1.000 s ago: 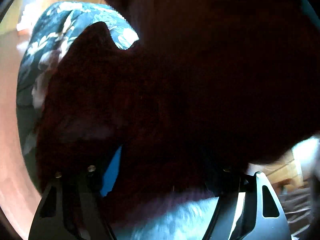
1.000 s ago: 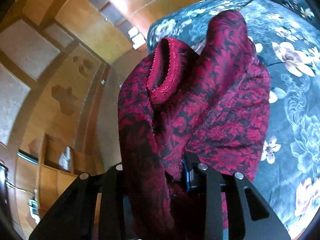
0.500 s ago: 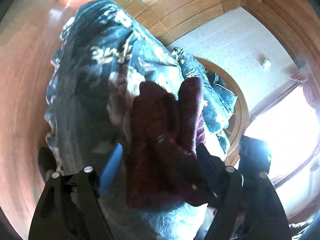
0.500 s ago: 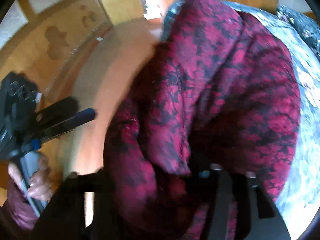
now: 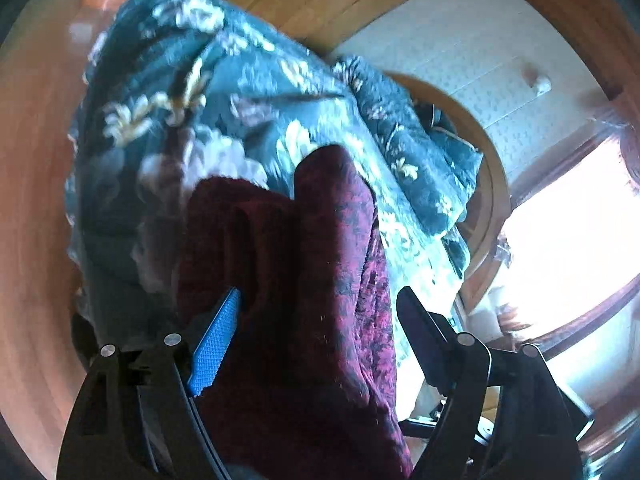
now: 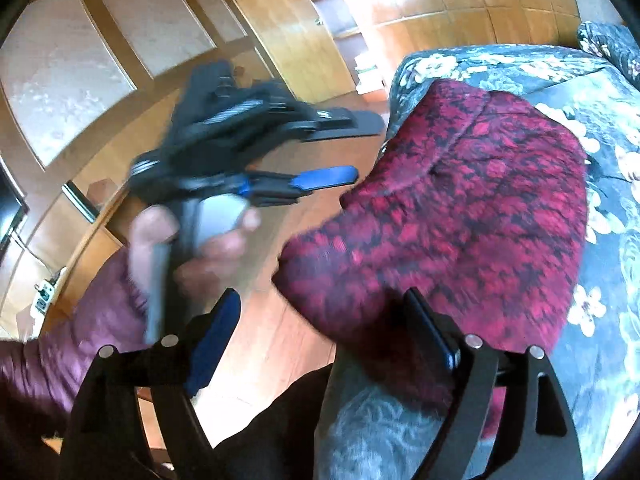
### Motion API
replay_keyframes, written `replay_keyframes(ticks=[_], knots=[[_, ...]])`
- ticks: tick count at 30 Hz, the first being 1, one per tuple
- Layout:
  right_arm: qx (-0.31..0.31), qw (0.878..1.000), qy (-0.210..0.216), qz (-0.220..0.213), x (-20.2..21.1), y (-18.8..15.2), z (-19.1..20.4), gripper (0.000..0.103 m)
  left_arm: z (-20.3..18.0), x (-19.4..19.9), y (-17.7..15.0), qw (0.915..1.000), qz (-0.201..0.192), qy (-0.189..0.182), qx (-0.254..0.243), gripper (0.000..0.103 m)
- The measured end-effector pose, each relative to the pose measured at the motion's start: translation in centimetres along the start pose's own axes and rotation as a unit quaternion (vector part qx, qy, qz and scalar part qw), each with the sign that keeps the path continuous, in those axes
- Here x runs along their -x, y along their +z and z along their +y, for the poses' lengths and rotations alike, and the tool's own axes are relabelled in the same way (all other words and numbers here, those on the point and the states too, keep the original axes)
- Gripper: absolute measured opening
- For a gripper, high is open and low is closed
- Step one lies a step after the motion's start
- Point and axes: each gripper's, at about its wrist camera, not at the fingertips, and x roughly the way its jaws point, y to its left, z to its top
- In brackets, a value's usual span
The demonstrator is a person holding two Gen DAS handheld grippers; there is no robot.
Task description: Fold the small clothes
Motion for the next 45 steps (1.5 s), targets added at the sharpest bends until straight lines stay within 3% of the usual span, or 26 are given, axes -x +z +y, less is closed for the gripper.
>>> replay_keyframes(ticks=[3, 4, 5, 9, 12, 15, 18, 19, 22, 27, 32, 36, 41, 45], knots=[[-0.013, 1.000, -0.013, -0.018, 1.7, -0.4, -0.5, 0.083, 0.0, -1.9, 0.6, 0.9994, 0.028, -0.008, 0.016, 0.069], [-0.023, 0.999, -0.023, -0.024, 2.5, -0.7, -1.1, 0.083, -0.3, -2.3, 0.6, 0.9993, 0.035, -0.008, 0.012, 0.052], [-0.032, 0.999, -0.031, -0.026, 2.6, -0.8, -1.8, 0.083, -0.6, -2.6, 0.5, 0.9992, 0.039, 0.001, 0.000, 0.027], [-0.038, 0.997, -0.058, -0.015, 1.6, -1.4, -2.6, 0.083, -1.2, -1.4, -1.0, 0.9987, 0.014, 0.038, -0.031, 0.018], [-0.034, 0.997, -0.071, 0.001, 0.6, -2.6, -2.3, 0.082, 0.5, -0.1, -3.3, 0.9977, 0.000, 0.067, -0.014, 0.017], [-0.038, 0.995, -0.089, 0.026, -1.6, -3.7, -2.9, 0.079, 2.8, -1.3, -5.6, 0.9924, 0.005, 0.123, 0.001, 0.018], [-0.024, 0.993, -0.105, 0.040, -3.4, -4.4, -3.1, 0.079, 2.9, -1.5, -6.3, 0.9871, -0.017, 0.159, 0.001, 0.031], [-0.016, 0.992, -0.115, 0.040, -3.5, -4.4, -2.8, 0.080, 2.3, -1.3, -6.4, 0.9832, -0.023, 0.181, -0.009, 0.040], [-0.013, 0.992, -0.115, 0.043, -2.8, -4.2, -2.3, 0.080, 0.4, -0.7, -6.7, 0.9624, -0.050, 0.262, -0.050, 0.085], [-0.019, 0.994, -0.100, 0.037, -1.3, -4.4, -2.6, 0.081, -1.1, -1.3, -7.3, 0.9437, -0.050, 0.305, -0.118, 0.086], [-0.042, 0.997, -0.068, 0.019, 1.6, -3.9, -3.5, 0.092, -0.5, -0.7, -7.6, 0.9454, -0.056, 0.298, -0.118, 0.086], [-0.087, 0.995, -0.057, 0.000, 3.6, -2.4, -6.8, 0.098, -0.9, -0.8, -7.8, 0.9423, -0.061, 0.300, -0.134, 0.086], [-0.144, 0.987, -0.060, -0.030, 3.8, 0.1, -11.0, 0.101, -1.0, -0.9, -8.0, 0.9410, -0.068, 0.295, -0.151, 0.087], [-0.178, 0.983, -0.050, -0.016, 1.8, 1.9, -13.4, 0.101, -0.7, -0.8, -8.1, 0.9426, -0.070, 0.286, -0.157, 0.087]])
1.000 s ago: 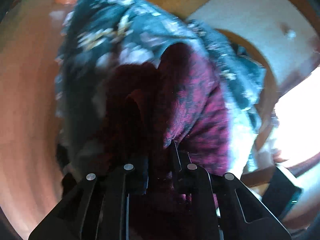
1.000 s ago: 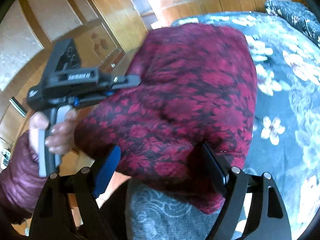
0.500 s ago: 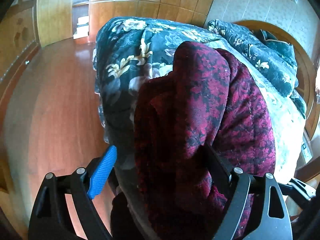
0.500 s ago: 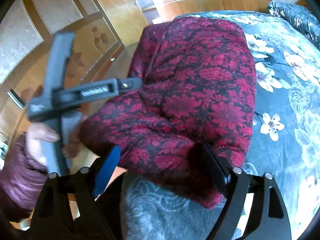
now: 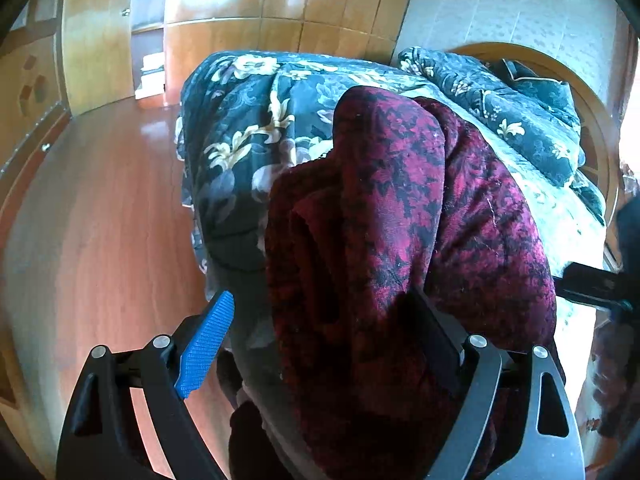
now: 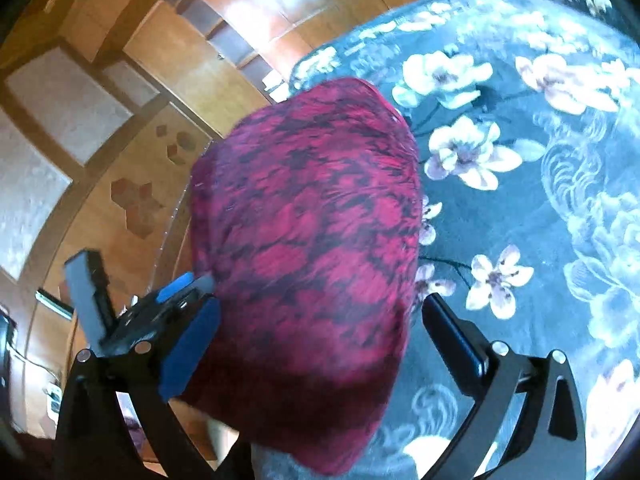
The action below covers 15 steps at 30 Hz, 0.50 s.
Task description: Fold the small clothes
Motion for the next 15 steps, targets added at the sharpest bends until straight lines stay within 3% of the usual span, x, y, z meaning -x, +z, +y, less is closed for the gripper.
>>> replay_keyframes(ticks=[4, 10, 13, 15], knots=[[-0.005, 1.000, 0.001, 0.025, -1.8, 0.0, -0.8, 0.101, 0.4, -0.3, -0.1, 0.9999, -0.001, -0.013, 0.003, 0.087], [-0.030, 0.994, 0.077, 0.066, -4.0, 0.3, -2.8, 0.101, 1.9, -1.5, -0.6, 0.9987, 0.008, -0.041, 0.030, 0.090], [-0.058, 0.984, 0.138, 0.092, -5.8, 0.2, -3.7, 0.101, 3.0, -2.5, -1.0, 0.9954, 0.018, -0.074, 0.059, 0.090], [-0.071, 0.979, 0.163, 0.101, -6.8, 0.0, -4.0, 0.101, 4.4, -3.6, -1.5, 0.9874, 0.033, -0.119, 0.099, 0.090]])
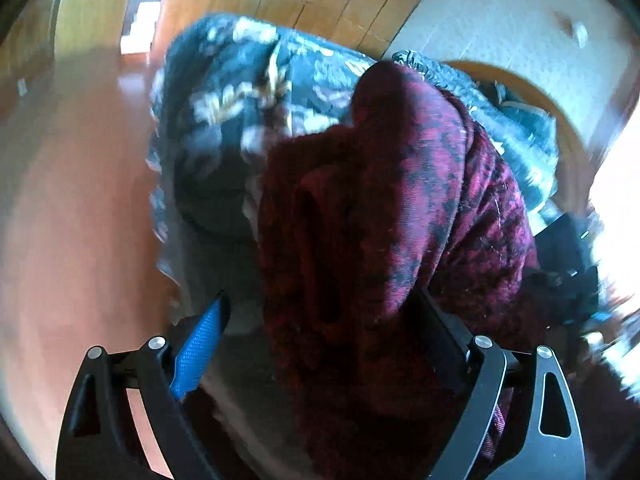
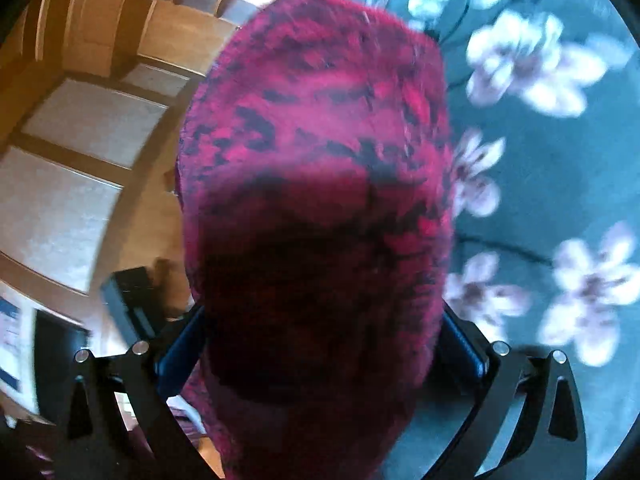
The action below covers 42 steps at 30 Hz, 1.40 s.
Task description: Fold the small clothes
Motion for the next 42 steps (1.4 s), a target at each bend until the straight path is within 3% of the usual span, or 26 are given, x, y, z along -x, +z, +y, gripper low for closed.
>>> replay_keyframes(ticks=[2, 4, 5, 8, 11, 17, 22, 24, 26, 27, 28, 30, 34, 38, 42], knots=[[-0.003, 1.000, 0.011, -0.005, -0.5, 0.0, 0.2, 0.101, 1.7, -0.7, -0.2, 0.9968, 0.011, -0.062, 0.050, 0.090], [0.008, 1.000, 0.004, -0.013, -0.3, -0.2, 1.3, 0.087, 2.5, -1.1, -0.6, 0.9906, 0.011, -0.109, 0.082, 0.084], [0.019, 1.000, 0.003, -0.021, 0.2, -0.3, 2.1, 0.083, 2.4, -1.2, -0.8, 0.9840, 0.009, -0.151, 0.094, 0.081], [0.067, 0.997, 0.005, -0.027, 1.4, -0.3, 4.7, 0.076, 0.1, -1.1, -0.6, 0.9841, -0.004, -0.160, 0.077, 0.081], [0.089, 0.995, 0.007, -0.044, 3.4, 0.3, 6.1, 0.073, -1.2, -1.4, 0.7, 0.9767, -0.005, -0.195, 0.089, 0.081], [0.097, 0.989, 0.013, -0.108, 10.1, 3.1, 5.2, 0.073, -9.7, -4.2, 6.8, 0.9777, -0.007, -0.209, 0.013, 0.081], [0.053, 0.985, -0.014, -0.161, 15.3, 5.0, 0.1, 0.072, -15.5, -9.8, 9.5, 0.9822, 0.032, -0.180, -0.040, 0.075], [0.023, 0.984, -0.047, -0.170, 16.6, 4.9, -3.2, 0.072, -17.3, -13.6, 8.7, 0.9871, 0.077, -0.124, -0.065, 0.072], [-0.007, 0.982, -0.108, -0.155, 16.4, 4.3, -6.5, 0.073, -18.4, -17.7, 6.4, 0.9849, 0.129, -0.069, -0.093, 0.071], [-0.031, 0.980, -0.150, -0.129, 15.4, 3.7, -8.9, 0.074, -18.4, -18.4, 5.6, 0.9841, 0.133, -0.074, -0.091, 0.072], [-0.042, 0.979, -0.155, -0.124, 15.0, 3.2, -10.1, 0.082, -18.1, -18.7, 5.3, 0.9842, 0.134, -0.087, -0.077, 0.073], [-0.059, 0.976, -0.147, -0.149, 15.4, 2.1, -11.3, 0.090, -17.6, -18.5, 5.1, 0.9853, 0.132, -0.101, -0.040, 0.075], [-0.019, 0.967, -0.195, -0.161, 15.7, 1.3, -8.2, 0.097, -19.1, -15.8, 4.8, 0.9904, 0.099, -0.070, -0.067, 0.077], [0.065, 0.934, -0.278, -0.215, 17.9, 1.0, -2.1, 0.097, -21.3, -12.8, 4.9, 0.9917, 0.039, -0.015, -0.122, 0.079], [0.122, 0.916, -0.299, -0.240, 16.8, 2.4, 2.1, 0.093, -21.3, -13.5, 5.1, 0.9900, 0.020, 0.021, -0.138, 0.082]])
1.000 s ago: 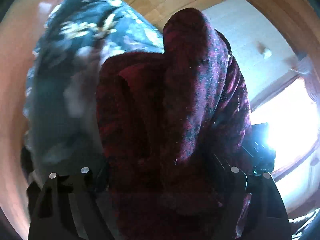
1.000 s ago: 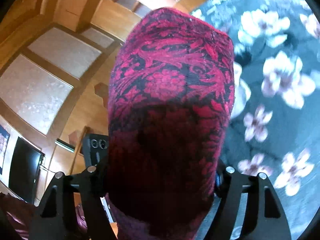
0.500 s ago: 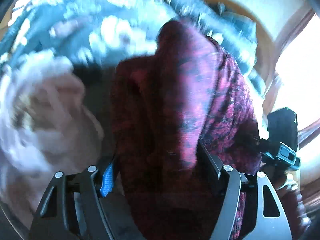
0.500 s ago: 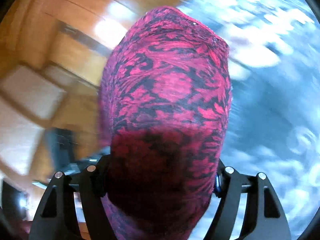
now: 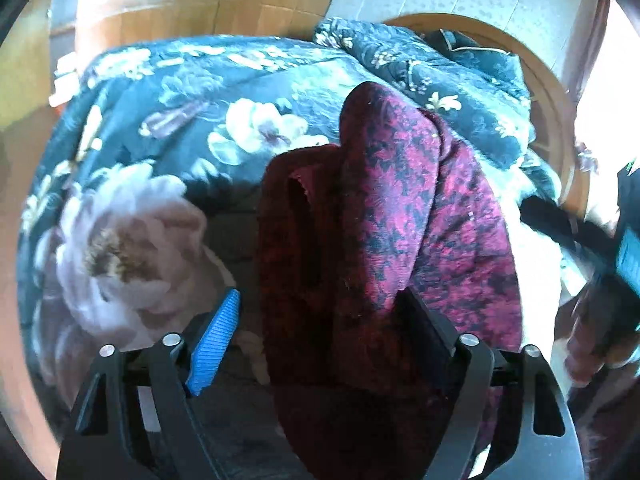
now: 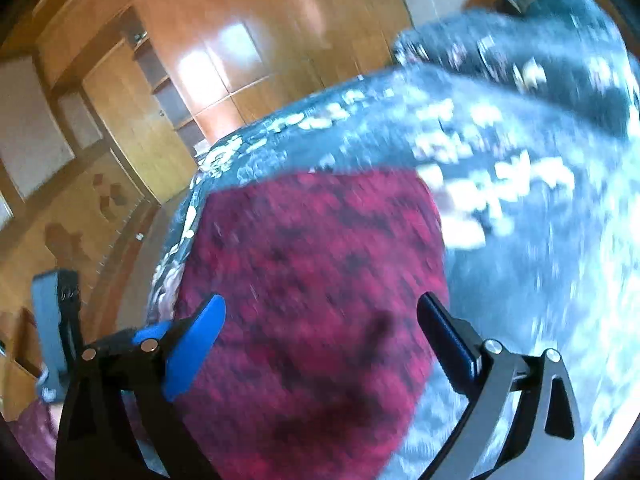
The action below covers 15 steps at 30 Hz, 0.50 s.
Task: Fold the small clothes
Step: 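Lower the folded top onto the quilt and open both tools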
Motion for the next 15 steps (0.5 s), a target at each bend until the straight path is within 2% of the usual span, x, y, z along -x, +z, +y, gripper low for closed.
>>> replay_keyframes(ticks=[2, 3, 5, 6, 8, 12, 15], knots=[[0.027, 1.000, -0.013, 0.009, -2.4, 1.2, 2.2, 0.087, 1.0, -0.6, -0.2, 0.9999, 0.007, 0.004, 0.012, 0.084], [0.031, 0.999, -0.023, 0.019, -3.9, 2.1, 1.9, 0.084, 1.3, -1.0, -0.4, 0.9998, 0.009, 0.007, 0.017, 0.086], [0.057, 0.995, -0.064, 0.048, -7.7, 2.4, 2.5, 0.085, 2.2, -1.6, -1.0, 0.9993, 0.012, 0.012, 0.033, 0.087], [0.077, 0.990, -0.095, 0.076, -10.1, 2.1, 3.1, 0.085, 2.6, -1.8, -1.4, 0.9987, 0.017, 0.010, 0.047, 0.087], [0.097, 0.983, -0.123, 0.098, -14.1, 2.1, 2.0, 0.087, 3.3, -1.9, -1.3, 0.9973, 0.019, 0.008, 0.071, 0.087], [0.101, 0.980, -0.141, 0.099, -14.3, 2.3, 1.5, 0.090, 3.1, -0.5, -0.9, 0.9964, 0.012, 0.012, 0.083, 0.091], [0.088, 0.985, -0.130, 0.070, -10.6, 2.7, 2.1, 0.093, 2.3, 1.4, -1.2, 0.9972, -0.001, 0.022, 0.072, 0.094]])
